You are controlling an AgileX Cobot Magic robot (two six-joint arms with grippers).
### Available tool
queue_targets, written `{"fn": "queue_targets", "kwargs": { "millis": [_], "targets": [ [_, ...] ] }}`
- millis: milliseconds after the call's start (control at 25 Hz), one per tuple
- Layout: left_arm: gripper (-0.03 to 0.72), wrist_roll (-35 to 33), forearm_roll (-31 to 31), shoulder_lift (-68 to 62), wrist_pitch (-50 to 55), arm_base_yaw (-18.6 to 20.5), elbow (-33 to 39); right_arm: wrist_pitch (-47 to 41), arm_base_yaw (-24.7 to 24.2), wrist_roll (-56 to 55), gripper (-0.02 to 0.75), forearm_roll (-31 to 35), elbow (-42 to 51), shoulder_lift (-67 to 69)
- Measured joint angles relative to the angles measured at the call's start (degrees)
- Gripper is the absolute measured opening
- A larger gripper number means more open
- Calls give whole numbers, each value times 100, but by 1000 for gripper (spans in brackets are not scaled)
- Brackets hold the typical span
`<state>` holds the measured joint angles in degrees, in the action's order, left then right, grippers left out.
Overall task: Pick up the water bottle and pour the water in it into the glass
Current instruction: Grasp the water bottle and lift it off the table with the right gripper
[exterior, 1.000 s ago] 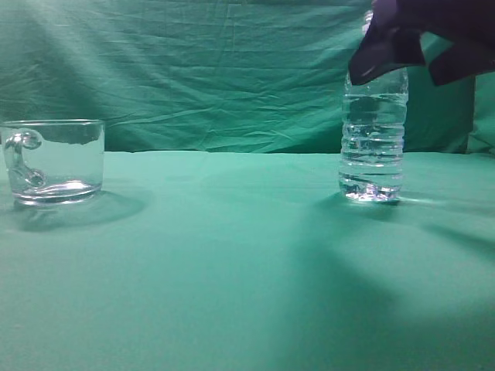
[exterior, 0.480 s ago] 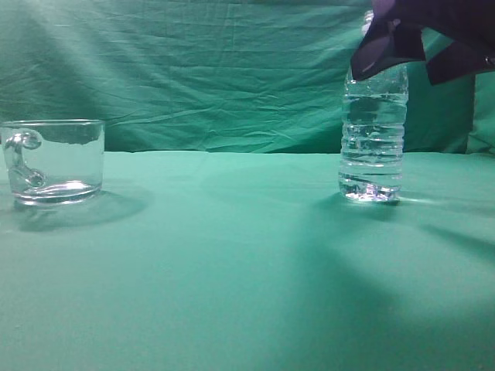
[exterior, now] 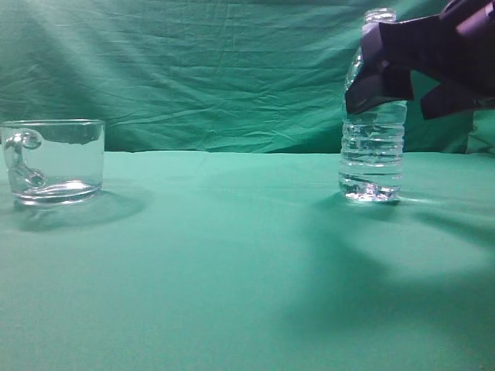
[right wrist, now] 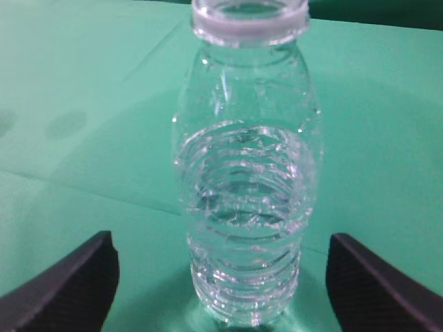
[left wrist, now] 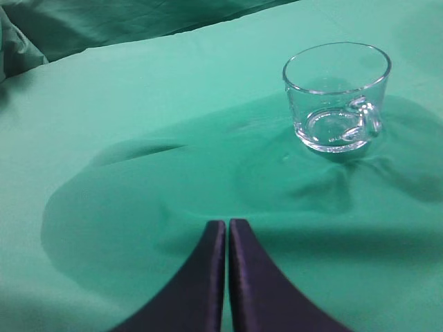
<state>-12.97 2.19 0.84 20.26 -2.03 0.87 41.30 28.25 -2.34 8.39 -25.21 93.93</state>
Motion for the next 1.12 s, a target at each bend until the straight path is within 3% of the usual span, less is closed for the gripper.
{"fn": "queue_targets", "kwargs": {
  "millis": [320, 880, 920, 1000, 1040, 1120],
  "targets": [
    [0, 0, 0, 0, 0, 0, 0, 1353, 0, -340, 599, 59, -11, 671],
    [0, 0, 0, 0, 0, 0, 0, 1668, 0, -452, 599, 49, -880, 1634],
    [0, 0, 0, 0, 0, 0, 0, 1696, 0, -452, 539, 49, -911, 1675],
    [0, 0, 0, 0, 0, 0, 0, 1781, 0, -452, 541, 49, -957, 1747],
    [0, 0, 0, 0, 0, 0, 0, 1805, 0, -452, 484, 49, -969, 1771],
    [0, 0, 0, 0, 0, 0, 0, 1828, 0, -452, 483, 59, -980, 1800]
  ]
}}
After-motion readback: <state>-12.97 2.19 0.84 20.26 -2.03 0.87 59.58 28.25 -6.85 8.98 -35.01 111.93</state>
